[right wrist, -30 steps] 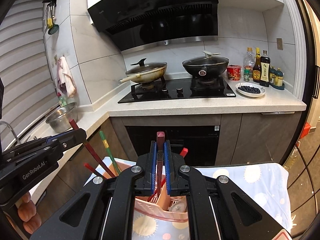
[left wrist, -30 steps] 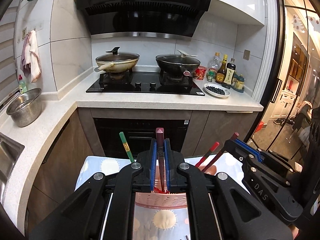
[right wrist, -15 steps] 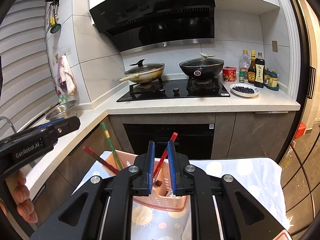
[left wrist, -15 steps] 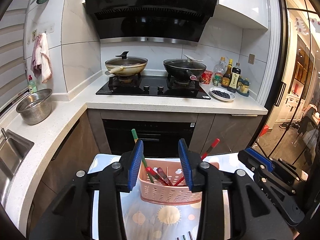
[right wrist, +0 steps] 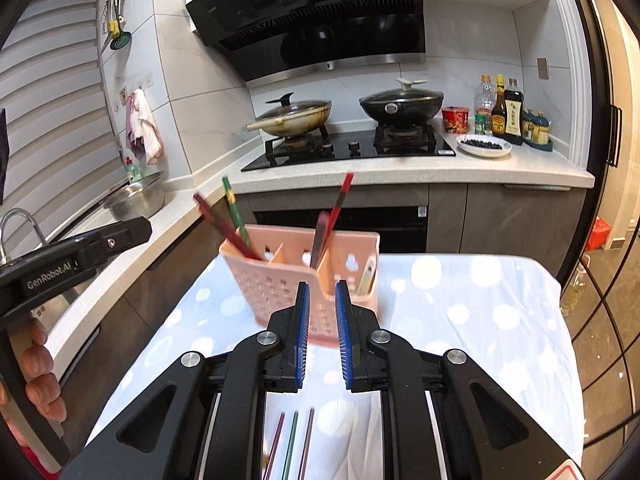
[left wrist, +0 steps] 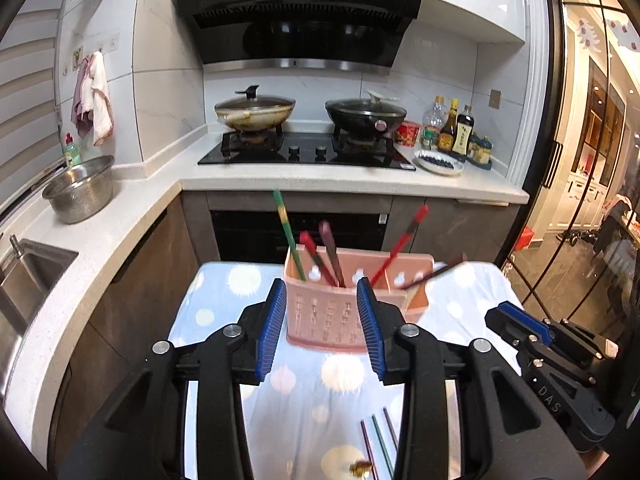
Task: Organize utensils
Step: 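Move both grippers back over the remaining chopsticks and gold spoon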
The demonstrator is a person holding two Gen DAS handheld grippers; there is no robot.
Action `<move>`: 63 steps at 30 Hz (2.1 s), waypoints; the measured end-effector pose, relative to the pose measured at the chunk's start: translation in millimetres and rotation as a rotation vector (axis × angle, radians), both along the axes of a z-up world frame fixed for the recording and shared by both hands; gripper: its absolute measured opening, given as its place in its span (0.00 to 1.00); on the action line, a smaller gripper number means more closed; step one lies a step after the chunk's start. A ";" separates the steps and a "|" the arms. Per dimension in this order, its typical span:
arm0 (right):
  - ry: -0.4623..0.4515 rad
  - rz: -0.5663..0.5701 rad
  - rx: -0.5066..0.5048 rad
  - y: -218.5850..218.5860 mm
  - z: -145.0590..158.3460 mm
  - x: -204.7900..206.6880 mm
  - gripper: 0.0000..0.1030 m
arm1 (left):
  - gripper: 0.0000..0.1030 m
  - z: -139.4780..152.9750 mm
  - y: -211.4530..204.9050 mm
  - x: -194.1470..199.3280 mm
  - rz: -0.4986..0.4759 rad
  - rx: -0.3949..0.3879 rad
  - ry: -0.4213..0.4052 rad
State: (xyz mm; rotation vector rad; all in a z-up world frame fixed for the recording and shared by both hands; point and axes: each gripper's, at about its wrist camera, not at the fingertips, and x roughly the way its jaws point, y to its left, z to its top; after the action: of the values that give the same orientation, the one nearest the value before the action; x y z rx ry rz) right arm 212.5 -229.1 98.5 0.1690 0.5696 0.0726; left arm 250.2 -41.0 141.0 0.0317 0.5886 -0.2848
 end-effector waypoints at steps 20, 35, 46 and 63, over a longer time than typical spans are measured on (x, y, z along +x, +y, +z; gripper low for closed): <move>0.248 0.040 -0.035 30.8 -120.8 -134.2 0.14 | 0.34 -142.2 16.8 -102.5 -0.020 0.070 0.274; 0.342 0.089 0.003 54.6 -161.5 -193.9 0.14 | 0.34 -194.5 18.6 -172.8 -0.065 0.072 0.411; 0.343 0.090 -0.009 57.4 -168.1 -181.6 0.14 | 0.34 -195.3 17.3 -179.8 -0.069 0.074 0.416; 0.344 0.084 -0.012 48.9 -170.8 -170.2 0.07 | 0.44 -194.2 5.2 -183.3 -0.093 0.077 0.413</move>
State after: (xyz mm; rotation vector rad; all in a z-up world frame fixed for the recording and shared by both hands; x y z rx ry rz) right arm 42.3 -180.2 -72.3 0.1462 0.9205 0.1230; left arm 66.9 -35.8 -53.2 0.0755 1.0103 -0.3622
